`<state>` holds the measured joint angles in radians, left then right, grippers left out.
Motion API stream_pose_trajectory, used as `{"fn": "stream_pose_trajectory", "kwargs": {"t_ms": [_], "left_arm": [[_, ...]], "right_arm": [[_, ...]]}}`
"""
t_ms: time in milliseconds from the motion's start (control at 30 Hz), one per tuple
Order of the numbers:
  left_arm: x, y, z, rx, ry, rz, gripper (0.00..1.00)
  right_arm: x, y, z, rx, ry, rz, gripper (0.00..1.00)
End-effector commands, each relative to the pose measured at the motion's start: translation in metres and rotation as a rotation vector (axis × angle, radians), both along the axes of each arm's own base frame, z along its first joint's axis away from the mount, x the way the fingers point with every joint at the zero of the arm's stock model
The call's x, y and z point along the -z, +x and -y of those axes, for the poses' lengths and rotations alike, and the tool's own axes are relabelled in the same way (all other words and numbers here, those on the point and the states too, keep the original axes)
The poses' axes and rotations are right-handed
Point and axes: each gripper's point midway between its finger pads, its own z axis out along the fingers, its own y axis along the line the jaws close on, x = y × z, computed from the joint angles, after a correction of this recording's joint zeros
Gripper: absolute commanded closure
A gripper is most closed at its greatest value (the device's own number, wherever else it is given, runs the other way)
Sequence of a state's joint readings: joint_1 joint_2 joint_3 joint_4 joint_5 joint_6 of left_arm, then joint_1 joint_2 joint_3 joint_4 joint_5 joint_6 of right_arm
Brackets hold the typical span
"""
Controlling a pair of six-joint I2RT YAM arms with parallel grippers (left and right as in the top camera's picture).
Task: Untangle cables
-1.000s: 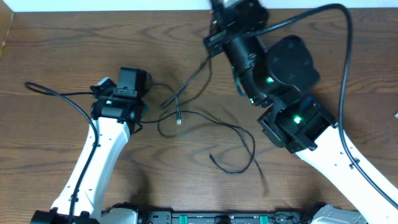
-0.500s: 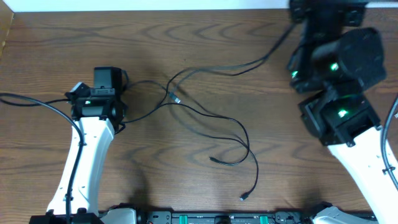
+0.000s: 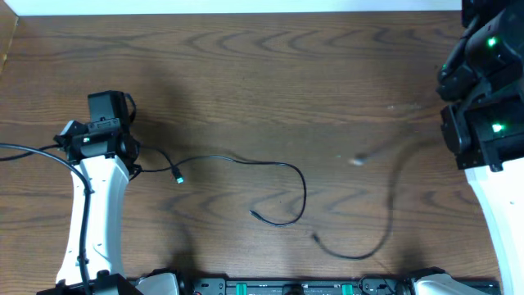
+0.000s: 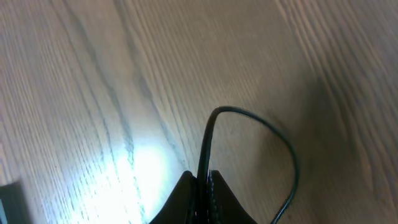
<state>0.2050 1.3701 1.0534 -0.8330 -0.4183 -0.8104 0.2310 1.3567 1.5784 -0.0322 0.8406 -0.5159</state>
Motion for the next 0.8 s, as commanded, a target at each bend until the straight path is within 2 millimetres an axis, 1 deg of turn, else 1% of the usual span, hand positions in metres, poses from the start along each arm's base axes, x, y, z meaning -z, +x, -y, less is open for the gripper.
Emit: {"fn": "stream_pose_trajectory", "kwargs": {"t_ms": [0,167,300,400,500,567,600,667,767], "left_arm": [[0.0,-0.002,-0.003,-0.002,0.013,-0.013,0.92],[0.0,-0.002,-0.003,-0.001,0.009,-0.012,0.92],[0.0,-0.002,-0.003,-0.001,0.008,-0.012,0.92],[0.0,-0.002,-0.003,-0.001,0.009,-0.012,0.92],[0.0,-0.002,-0.003,-0.001,0.008,-0.012,0.93],[0.0,-0.002,-0.003,-0.001,0.008,-0.013,0.92],[0.0,-0.002,-0.003,-0.001,0.008,-0.012,0.92],[0.0,-0.002,-0.003,-0.001,0.008,-0.014,0.92],[0.001,-0.003,-0.003,-0.001,0.008,-0.016,0.92]], "right_arm": [[-0.006,-0.003,0.005,-0.036,0.063,0.045,0.99],[0.003,0.004,0.004,-0.091,0.121,0.043,0.99],[0.026,0.016,-0.014,-0.205,0.146,-0.046,0.99],[0.038,0.02,-0.02,-0.242,0.161,-0.092,0.99],[0.05,0.025,-0.022,-0.241,0.158,-0.133,0.99],[0.058,0.029,-0.021,-0.232,0.156,-0.161,0.99],[0.06,0.03,-0.021,-0.231,0.156,-0.165,0.99],[0.067,0.034,-0.016,-0.216,0.156,-0.184,0.99],[0.077,0.041,0.0,-0.174,0.159,-0.207,0.99]]}}
